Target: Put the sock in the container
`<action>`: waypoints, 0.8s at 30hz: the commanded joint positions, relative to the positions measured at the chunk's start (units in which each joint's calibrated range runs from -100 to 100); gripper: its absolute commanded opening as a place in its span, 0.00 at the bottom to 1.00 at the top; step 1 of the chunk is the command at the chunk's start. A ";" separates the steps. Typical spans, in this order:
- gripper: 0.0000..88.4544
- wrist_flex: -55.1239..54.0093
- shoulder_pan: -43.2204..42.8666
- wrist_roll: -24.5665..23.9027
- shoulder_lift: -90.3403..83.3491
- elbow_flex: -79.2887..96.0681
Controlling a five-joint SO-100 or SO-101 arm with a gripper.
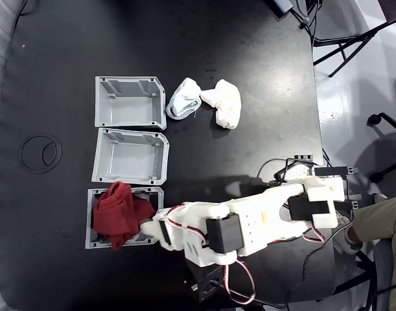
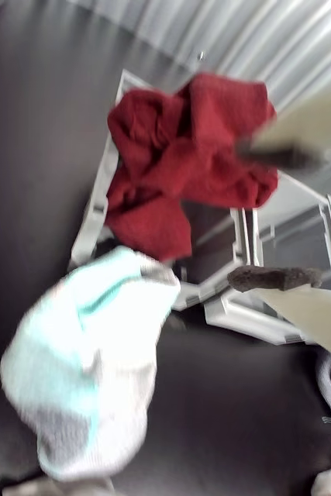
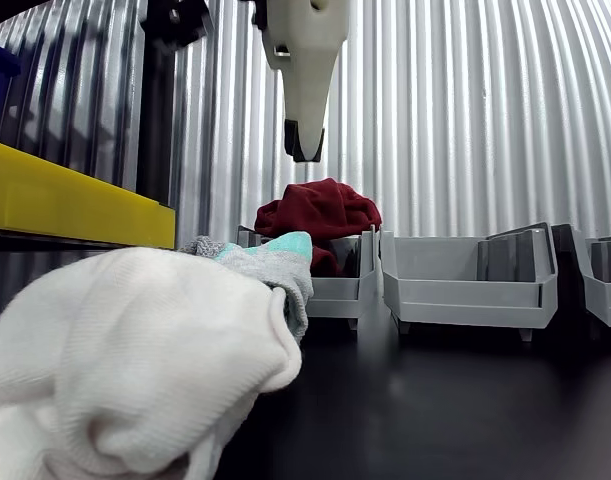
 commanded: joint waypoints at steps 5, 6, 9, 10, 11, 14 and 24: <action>0.01 8.04 4.02 -0.34 -7.30 -2.84; 0.01 8.30 4.80 -0.34 -8.47 -2.93; 0.01 8.47 6.77 -0.34 -13.16 -2.39; 0.01 8.73 7.24 -0.34 -14.83 -2.30; 0.01 8.90 7.64 -0.34 -16.67 -2.21; 0.01 9.84 7.87 -0.34 -22.11 -2.12; 0.01 9.50 7.48 -0.28 -43.52 23.58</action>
